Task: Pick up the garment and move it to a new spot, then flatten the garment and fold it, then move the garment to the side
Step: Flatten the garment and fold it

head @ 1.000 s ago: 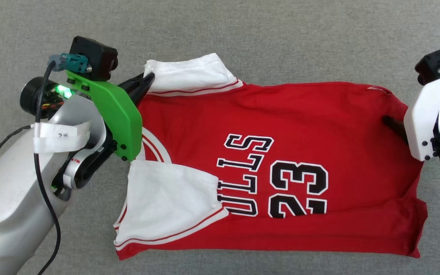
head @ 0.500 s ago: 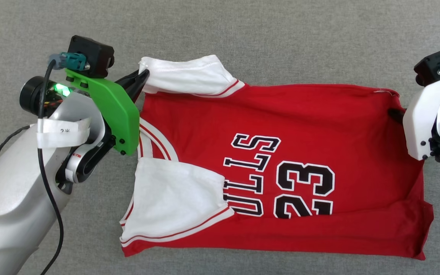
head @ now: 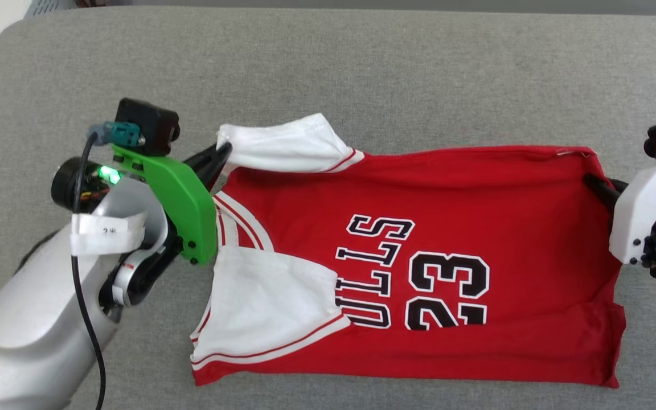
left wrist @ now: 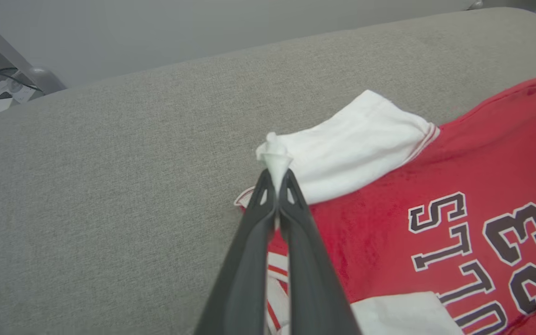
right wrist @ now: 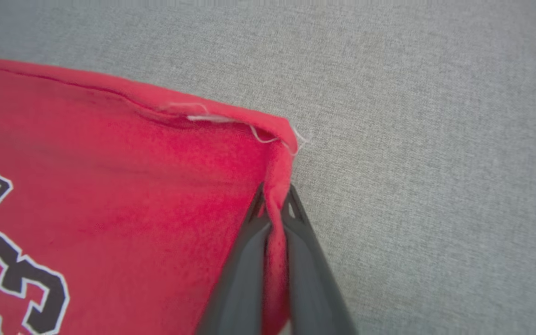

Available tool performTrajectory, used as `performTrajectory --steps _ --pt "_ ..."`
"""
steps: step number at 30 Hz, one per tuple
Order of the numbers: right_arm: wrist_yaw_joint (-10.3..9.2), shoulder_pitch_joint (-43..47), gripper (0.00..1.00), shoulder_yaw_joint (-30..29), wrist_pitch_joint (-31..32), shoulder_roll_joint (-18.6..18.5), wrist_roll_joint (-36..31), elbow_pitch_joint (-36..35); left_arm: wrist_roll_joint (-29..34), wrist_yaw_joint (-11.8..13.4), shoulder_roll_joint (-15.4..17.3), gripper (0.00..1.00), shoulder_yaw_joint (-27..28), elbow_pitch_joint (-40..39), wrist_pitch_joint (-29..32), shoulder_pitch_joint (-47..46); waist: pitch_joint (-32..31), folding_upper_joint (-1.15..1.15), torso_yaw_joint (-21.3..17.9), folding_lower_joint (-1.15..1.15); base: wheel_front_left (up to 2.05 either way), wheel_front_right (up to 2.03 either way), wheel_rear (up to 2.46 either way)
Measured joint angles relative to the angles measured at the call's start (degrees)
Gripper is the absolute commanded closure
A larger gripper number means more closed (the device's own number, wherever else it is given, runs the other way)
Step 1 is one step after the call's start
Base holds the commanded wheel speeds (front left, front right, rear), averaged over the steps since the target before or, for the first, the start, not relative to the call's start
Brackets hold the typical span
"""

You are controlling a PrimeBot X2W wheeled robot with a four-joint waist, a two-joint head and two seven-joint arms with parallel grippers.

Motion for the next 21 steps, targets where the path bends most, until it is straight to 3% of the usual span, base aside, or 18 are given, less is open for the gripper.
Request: performTrajectory --steps 13,21 --pt "-0.01 16.52 1.0 -5.86 -9.53 0.67 0.79 -6.59 -2.65 5.33 1.55 1.0 -0.73 -6.25 -4.12 16.34 -6.28 0.0 1.63 0.0 0.0 0.0 0.0" --pt "-0.01 24.41 1.0 -6.05 -10.07 0.15 0.48 -12.82 -4.16 6.68 2.71 1.0 -2.45 -7.78 -4.58 23.62 -8.56 0.0 2.2 -0.01 0.0 0.0 0.0"
